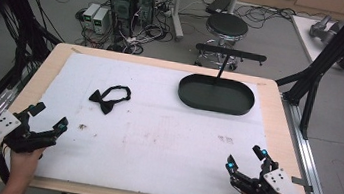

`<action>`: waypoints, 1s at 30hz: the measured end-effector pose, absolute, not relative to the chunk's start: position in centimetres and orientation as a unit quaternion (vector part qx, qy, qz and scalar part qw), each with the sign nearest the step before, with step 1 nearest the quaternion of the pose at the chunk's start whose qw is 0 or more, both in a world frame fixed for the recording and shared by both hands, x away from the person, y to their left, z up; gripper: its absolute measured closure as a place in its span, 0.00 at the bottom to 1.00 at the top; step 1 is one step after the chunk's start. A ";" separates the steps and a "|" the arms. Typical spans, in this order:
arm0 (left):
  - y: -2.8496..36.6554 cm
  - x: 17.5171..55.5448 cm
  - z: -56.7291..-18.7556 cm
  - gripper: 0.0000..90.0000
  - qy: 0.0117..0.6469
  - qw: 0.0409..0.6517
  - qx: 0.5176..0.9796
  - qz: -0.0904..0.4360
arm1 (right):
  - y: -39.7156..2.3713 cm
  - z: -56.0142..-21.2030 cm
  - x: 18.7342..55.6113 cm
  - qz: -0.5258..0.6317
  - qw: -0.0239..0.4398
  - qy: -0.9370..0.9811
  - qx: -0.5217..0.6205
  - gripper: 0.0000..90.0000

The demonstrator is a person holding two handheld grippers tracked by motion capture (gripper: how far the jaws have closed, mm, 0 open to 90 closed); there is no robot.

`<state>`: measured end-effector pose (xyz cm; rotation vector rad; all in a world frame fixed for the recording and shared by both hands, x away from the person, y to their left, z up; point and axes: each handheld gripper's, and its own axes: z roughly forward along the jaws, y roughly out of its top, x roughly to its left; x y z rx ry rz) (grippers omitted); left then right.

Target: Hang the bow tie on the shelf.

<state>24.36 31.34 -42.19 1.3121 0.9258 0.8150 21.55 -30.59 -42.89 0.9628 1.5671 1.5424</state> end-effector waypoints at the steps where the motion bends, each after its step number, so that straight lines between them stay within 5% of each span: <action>1: 31.4 24.4 -42.2 0.05 0.404 0.622 0.572 0.351 | -30.5 -42.9 21.6 0.599 0.362 0.610 0.371 0.12; 10: 31.5 24.7 -42.1 0.05 0.400 0.640 0.567 0.329 | -30.5 -42.9 21.4 0.603 0.359 0.607 0.373 0.12; 21: 30.0 25.4 -40.5 0.05 0.364 0.607 0.647 0.283 | -30.4 -42.8 21.4 0.610 0.349 0.605 0.373 0.12; 30: 28.5 28.2 -38.3 0.24 0.337 0.577 0.694 0.267 | -30.0 -42.5 21.5 0.617 0.344 0.611 0.357 0.12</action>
